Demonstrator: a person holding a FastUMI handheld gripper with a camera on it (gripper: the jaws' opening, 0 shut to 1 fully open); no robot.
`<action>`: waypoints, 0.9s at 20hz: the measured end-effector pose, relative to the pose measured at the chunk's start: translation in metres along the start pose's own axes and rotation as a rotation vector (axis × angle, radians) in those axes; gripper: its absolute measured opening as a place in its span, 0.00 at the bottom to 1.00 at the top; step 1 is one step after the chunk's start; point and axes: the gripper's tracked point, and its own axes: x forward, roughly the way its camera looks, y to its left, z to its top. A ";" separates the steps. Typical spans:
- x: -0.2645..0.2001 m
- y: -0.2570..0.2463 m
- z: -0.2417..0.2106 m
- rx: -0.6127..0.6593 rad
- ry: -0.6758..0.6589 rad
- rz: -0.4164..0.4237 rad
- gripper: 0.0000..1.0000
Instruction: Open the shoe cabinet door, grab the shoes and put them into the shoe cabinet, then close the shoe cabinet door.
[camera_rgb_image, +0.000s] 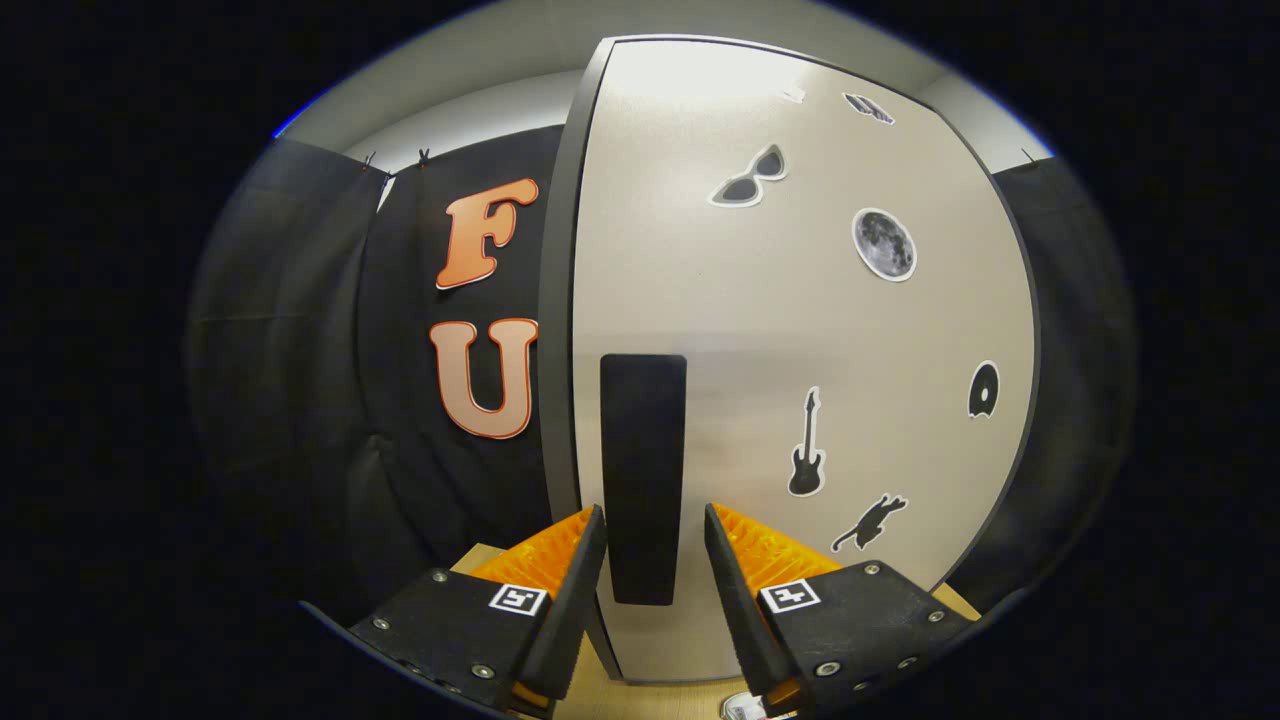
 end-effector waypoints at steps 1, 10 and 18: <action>0.002 -0.004 -0.005 -0.004 0.012 -0.016 0.58; -0.001 0.008 -0.004 -0.032 -0.002 -0.006 0.38; -0.006 0.008 -0.005 -0.015 -0.014 -0.010 0.29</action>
